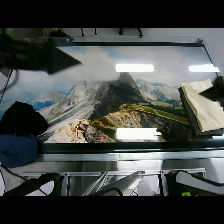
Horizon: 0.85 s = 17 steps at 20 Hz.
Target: Fold the shirts.
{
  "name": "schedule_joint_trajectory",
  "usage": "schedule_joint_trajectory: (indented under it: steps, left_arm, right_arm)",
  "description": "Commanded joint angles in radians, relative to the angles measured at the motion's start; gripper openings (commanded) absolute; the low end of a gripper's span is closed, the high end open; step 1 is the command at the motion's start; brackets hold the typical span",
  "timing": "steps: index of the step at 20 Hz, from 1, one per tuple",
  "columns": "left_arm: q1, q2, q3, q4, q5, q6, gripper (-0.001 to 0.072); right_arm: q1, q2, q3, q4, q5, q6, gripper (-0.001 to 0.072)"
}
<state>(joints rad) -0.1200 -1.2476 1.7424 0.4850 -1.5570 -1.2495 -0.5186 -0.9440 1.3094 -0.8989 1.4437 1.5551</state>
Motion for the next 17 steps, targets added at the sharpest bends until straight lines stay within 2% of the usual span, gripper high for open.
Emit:
schedule_joint_trajectory:
  steps: [1,4,7,11,17]
  left_arm:
    - [-0.183,0.171,-0.451,0.270,0.149,-0.016,0.0016]
    - [-0.270,0.346,-0.906,0.273,0.360,-0.089,0.0016]
    - [-0.291,0.461,-1.156,0.272,0.459,-0.129,0.0017]
    - [-0.290,0.600,-1.279,0.275,0.499,-0.166,0.0018]
    - [-0.290,0.741,-1.297,0.274,0.529,-0.202,0.0018]
  right_arm:
    - [0.344,0.179,-0.388,-0.005,-0.158,-0.106,0.0020]
    - [0.559,0.293,-0.673,-0.002,-0.292,-0.116,0.0020]
    - [0.644,0.301,-0.732,-0.003,-0.336,-0.120,0.0020]
    - [0.653,0.302,-0.732,0.006,-0.329,-0.117,0.0020]
    - [0.653,0.302,-0.732,0.006,-0.329,-0.117,0.0020]
